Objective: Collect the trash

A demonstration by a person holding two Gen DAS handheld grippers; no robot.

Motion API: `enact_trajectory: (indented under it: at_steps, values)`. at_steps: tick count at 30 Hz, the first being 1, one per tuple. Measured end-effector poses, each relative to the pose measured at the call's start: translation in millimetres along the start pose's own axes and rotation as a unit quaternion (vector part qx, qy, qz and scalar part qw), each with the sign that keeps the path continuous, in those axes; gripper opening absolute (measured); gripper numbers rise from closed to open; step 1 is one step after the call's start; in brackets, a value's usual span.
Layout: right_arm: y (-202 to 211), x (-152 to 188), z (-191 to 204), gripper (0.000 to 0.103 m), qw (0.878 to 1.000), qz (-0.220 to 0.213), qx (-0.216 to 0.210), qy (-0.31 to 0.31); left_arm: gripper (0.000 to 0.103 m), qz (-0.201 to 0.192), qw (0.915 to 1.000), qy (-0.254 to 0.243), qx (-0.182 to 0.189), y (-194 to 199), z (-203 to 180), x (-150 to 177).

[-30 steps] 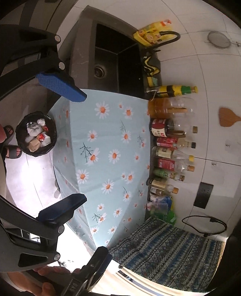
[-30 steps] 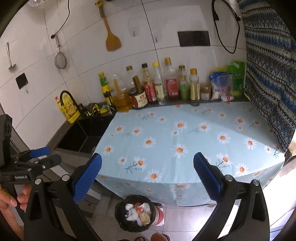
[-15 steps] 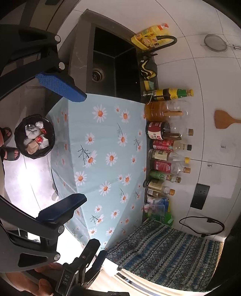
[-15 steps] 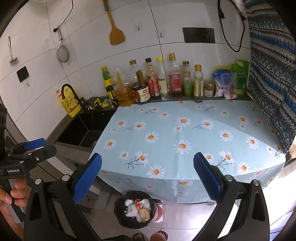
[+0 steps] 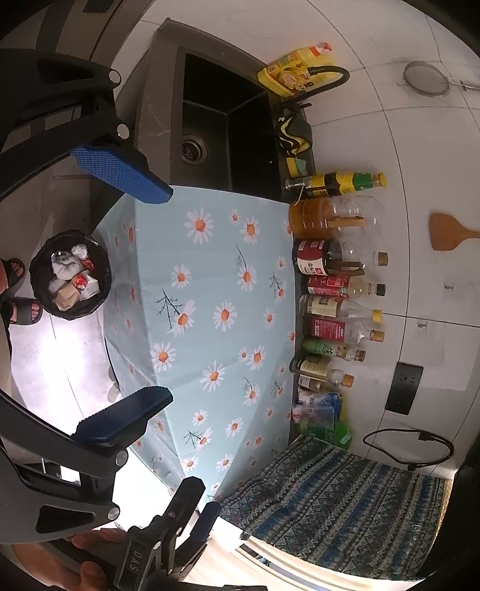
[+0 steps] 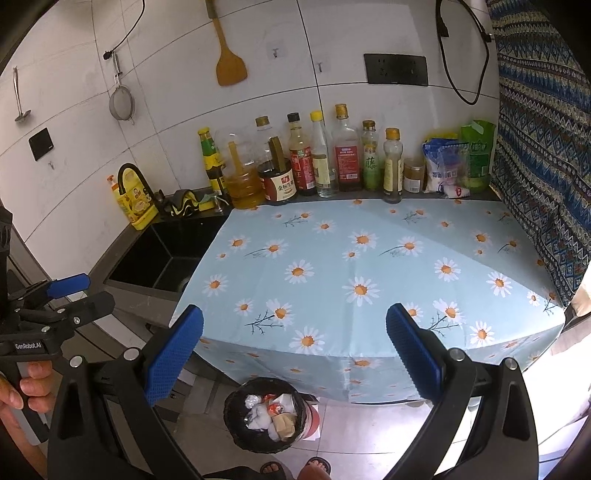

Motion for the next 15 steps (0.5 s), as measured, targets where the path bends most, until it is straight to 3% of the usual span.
enact_trajectory:
  at_steps: [15]
  values:
    - [4.7,-3.0,-9.0,0.098,1.000,-0.008,0.012,-0.005,0.096,0.010,0.9999,0.001,0.002,-5.8,-4.3,0.7]
Point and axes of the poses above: each gripper's, at about its wrist camera, not at the fingertips, and y roughly against the way its jaws point, z to its left, x to its underside, the point moved 10 cm from there along -y, roughly the way its jaws point, and after that the axes turned 5 degrees about x, right-handed, at the moved point
